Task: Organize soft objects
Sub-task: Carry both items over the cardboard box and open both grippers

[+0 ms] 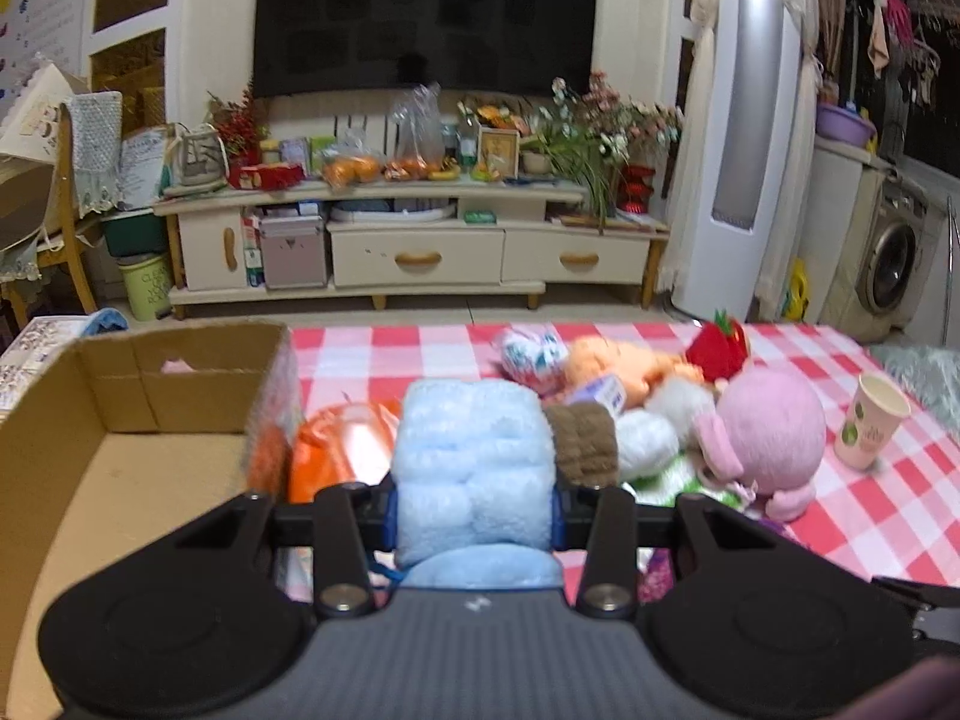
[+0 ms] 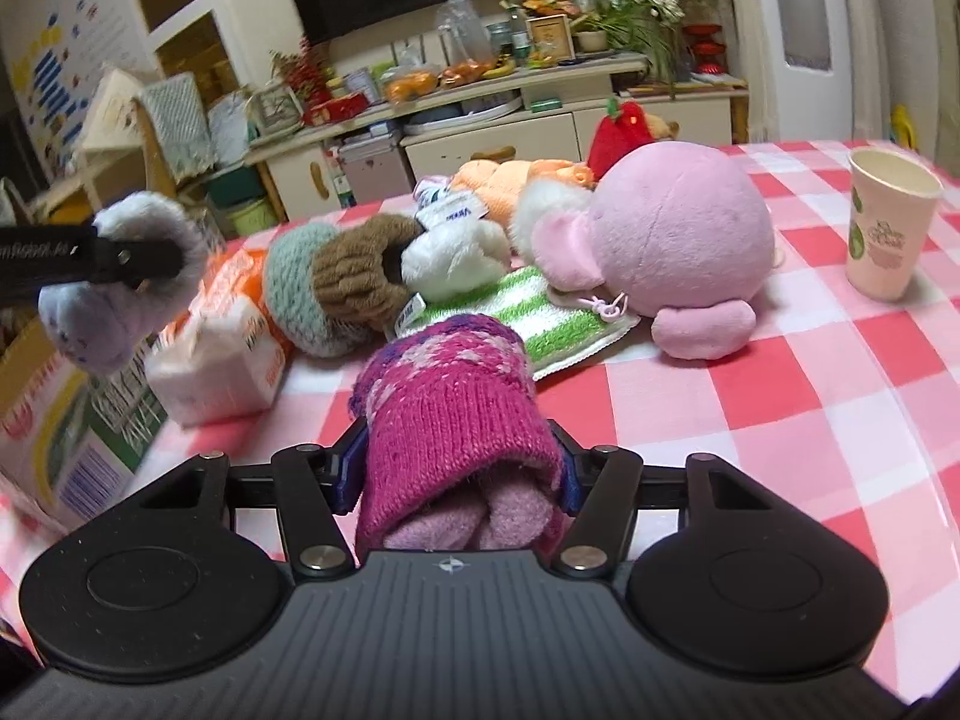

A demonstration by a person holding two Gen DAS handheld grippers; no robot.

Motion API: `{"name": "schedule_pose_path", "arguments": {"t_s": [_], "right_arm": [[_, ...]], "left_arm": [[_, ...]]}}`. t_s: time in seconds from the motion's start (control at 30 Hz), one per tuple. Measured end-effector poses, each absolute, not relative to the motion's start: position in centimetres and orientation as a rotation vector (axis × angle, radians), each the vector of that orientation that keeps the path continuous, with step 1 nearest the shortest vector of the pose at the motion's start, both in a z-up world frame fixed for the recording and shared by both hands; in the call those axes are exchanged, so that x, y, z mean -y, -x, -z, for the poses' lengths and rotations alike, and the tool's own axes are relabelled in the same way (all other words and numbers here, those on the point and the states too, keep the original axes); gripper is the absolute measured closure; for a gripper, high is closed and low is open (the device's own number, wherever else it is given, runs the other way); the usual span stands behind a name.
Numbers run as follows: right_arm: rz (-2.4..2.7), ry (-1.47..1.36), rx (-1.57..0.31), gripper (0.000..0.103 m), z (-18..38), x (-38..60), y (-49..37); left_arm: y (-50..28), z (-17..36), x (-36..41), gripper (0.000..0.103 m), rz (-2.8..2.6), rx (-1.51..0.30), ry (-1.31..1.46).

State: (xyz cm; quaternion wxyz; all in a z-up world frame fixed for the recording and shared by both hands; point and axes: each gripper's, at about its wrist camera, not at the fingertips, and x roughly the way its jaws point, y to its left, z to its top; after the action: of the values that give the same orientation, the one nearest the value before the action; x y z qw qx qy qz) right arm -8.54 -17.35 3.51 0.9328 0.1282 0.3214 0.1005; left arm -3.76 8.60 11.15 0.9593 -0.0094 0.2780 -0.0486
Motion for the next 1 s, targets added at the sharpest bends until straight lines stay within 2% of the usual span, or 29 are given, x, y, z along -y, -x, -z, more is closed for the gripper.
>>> {"name": "schedule_pose_path", "arguments": {"t_s": [0.37, 0.8, 1.0], "right_arm": [[-0.236, -0.265, -0.538, 0.031, -6.9, 16.1, 8.0], [-0.461, -0.25, -0.443, 0.031, -11.2, 8.5, 3.5], [-0.567, -0.236, -0.46, 0.03, -11.8, 4.6, 1.3]], "left_arm": [[4.7, -13.2, -12.8, 0.062, 0.019, -0.49, 0.059], [5.3, -13.8, -20.2, 0.062, -0.16, -0.457, 0.132], [5.4, -13.5, -24.0, 0.062, -0.292, -0.455, 0.123]]}}
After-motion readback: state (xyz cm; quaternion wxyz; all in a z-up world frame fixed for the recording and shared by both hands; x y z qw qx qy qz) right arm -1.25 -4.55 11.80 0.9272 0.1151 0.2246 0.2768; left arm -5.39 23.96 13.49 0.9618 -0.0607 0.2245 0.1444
